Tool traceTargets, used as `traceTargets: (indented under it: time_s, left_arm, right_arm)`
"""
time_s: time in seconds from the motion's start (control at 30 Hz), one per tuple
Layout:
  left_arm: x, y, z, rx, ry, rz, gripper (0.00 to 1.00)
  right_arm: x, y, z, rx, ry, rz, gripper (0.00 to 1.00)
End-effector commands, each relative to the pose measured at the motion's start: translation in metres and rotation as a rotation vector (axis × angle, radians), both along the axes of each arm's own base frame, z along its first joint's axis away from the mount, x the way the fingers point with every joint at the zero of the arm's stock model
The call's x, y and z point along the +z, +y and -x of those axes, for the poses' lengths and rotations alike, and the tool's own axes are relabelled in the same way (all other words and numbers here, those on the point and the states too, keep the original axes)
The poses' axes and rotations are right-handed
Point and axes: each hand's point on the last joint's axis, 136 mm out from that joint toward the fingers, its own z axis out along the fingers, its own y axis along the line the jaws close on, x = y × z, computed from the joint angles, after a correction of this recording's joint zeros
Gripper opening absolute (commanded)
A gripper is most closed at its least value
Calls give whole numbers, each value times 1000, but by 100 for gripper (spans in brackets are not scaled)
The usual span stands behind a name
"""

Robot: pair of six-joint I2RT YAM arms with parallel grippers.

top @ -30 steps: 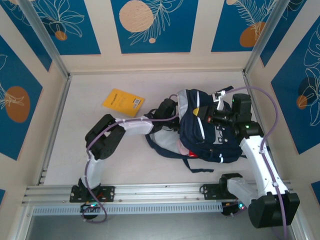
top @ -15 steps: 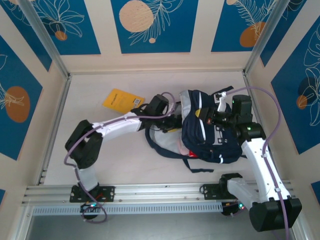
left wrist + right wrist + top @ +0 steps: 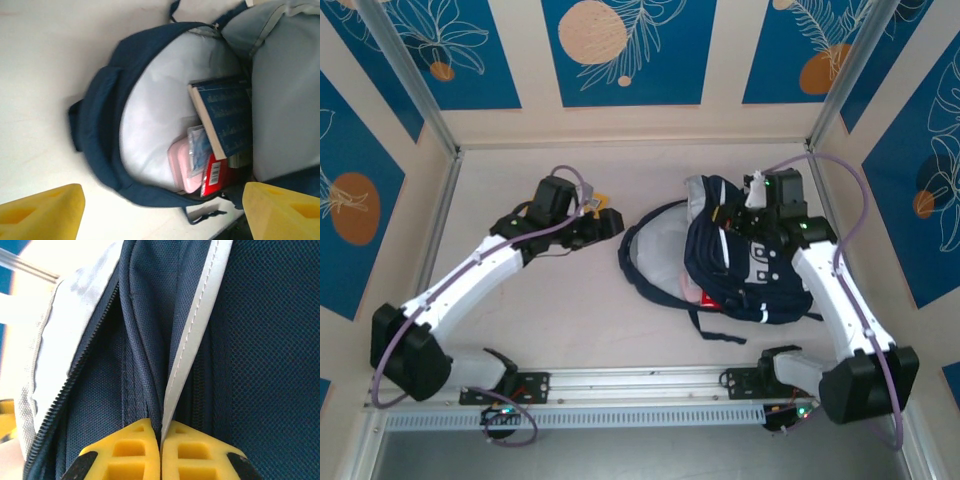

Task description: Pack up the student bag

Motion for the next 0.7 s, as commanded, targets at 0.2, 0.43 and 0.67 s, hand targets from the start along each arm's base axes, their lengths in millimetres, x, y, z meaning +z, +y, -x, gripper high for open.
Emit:
traceTargets:
  time_s: [0.2, 0.43, 0.67]
  left_arm:
    - [-7, 72, 6, 130, -14, -147, 85]
    - [5, 113, 7, 266, -103, -235, 86]
    - [13, 133, 15, 309, -142, -317, 85]
  right_arm:
    - [-34, -8, -37, -44, 17, 397, 51]
    - [-4, 56, -44, 107, -135, 424, 56]
    - [-16, 152, -49, 315, -107, 245, 31]
